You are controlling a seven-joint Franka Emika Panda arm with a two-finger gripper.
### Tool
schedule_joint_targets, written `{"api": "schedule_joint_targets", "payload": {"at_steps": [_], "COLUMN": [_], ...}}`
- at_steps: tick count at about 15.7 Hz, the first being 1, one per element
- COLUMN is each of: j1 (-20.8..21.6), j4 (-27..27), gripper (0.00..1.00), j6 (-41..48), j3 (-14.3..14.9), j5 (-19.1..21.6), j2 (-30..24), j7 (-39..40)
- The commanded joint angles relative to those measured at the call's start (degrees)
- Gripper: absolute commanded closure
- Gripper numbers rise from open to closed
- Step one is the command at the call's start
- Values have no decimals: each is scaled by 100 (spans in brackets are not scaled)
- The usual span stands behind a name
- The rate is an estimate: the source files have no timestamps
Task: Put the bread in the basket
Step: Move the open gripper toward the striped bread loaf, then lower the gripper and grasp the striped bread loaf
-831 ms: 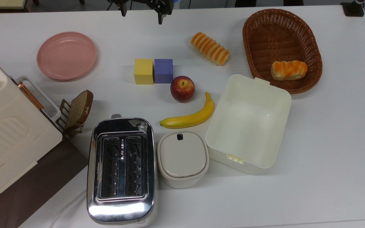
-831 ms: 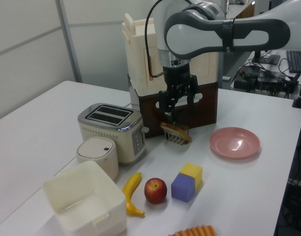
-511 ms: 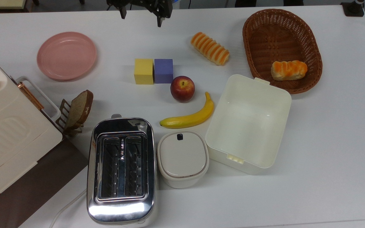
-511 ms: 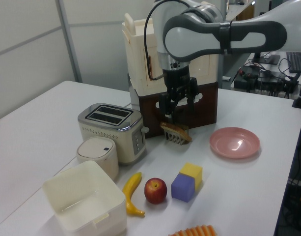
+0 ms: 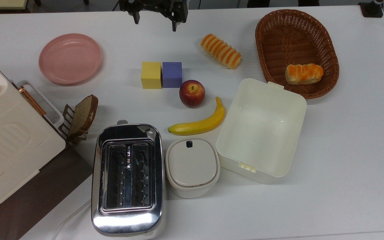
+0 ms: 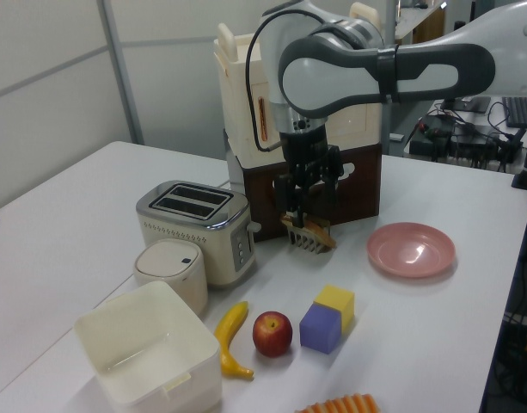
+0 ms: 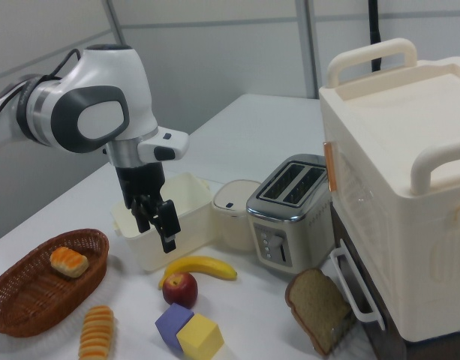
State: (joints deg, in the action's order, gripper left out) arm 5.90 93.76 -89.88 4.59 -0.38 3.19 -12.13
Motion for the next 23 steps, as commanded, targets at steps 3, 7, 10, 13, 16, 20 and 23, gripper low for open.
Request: {"api": "schedule_joint_targets", "payload": {"at_steps": [3, 7, 10, 13, 16, 20, 23], "j1": [446, 842, 1010, 1159, 1431, 2028, 2345], "j4": [721, 1188, 1338, 1496, 1777, 2261, 2287], "gripper": [0, 0, 0, 0, 0, 0, 0], "j6": [76, 31, 32, 32, -160, -837, -1084], "j3": [-46, -37, -28, -28, -19, 42, 148], "j5": [126, 64, 3, -85, -112, -287, -340], "j2": [-73, -64, -55, -55, -55, 137, 541], "j7": [948, 1562, 2292, 2829, 2997, 2927, 2909]}}
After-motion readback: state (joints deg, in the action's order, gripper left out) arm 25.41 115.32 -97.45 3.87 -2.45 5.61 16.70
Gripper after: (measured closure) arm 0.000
